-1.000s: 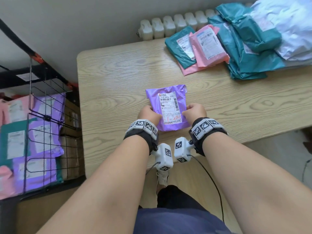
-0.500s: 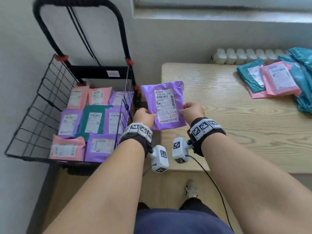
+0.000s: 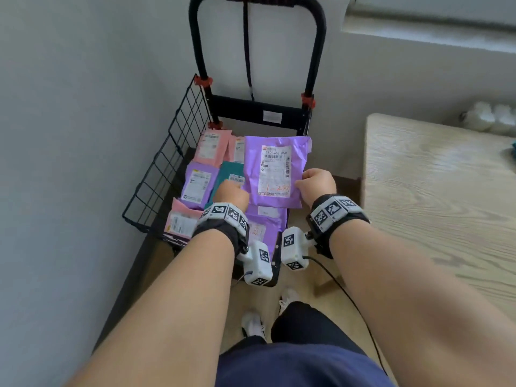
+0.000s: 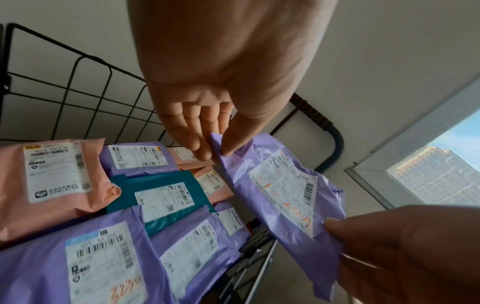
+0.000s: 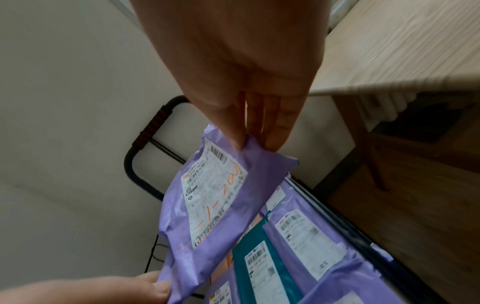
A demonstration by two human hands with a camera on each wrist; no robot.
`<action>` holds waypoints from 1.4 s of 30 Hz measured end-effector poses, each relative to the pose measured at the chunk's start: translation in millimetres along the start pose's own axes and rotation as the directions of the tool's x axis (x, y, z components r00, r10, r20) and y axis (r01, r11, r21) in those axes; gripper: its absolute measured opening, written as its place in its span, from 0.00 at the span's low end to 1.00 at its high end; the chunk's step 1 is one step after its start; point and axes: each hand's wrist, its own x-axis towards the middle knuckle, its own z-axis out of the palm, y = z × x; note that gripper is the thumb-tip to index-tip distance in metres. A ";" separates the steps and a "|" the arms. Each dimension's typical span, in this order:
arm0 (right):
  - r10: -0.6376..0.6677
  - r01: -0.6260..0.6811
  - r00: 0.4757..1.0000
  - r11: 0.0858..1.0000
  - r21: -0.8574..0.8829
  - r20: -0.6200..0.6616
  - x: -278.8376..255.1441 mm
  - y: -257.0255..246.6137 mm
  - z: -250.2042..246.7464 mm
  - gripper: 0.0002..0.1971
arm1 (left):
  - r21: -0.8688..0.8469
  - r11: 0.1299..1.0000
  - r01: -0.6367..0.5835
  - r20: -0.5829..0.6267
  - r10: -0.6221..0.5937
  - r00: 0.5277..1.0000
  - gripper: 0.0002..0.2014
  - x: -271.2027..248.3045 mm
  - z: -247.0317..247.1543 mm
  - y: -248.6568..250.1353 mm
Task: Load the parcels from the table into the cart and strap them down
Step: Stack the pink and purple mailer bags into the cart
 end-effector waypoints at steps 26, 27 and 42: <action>0.162 -0.095 0.961 0.955 -0.282 0.224 194.4 -72.6 143.3 0.18 | 0.084 0.993 0.087 0.072 -0.093 0.993 0.21 219.2 -13.8 7.3; 0.171 -0.111 0.963 0.956 -0.273 0.206 200.7 -72.1 149.3 0.18 | 0.091 0.992 0.086 0.088 -0.094 0.992 0.22 229.3 -12.0 6.4; 0.329 -0.279 0.929 0.924 -0.261 0.172 240.2 -68.7 203.5 0.24 | 0.189 0.979 -0.080 0.385 0.001 0.923 0.21 306.4 8.3 -23.5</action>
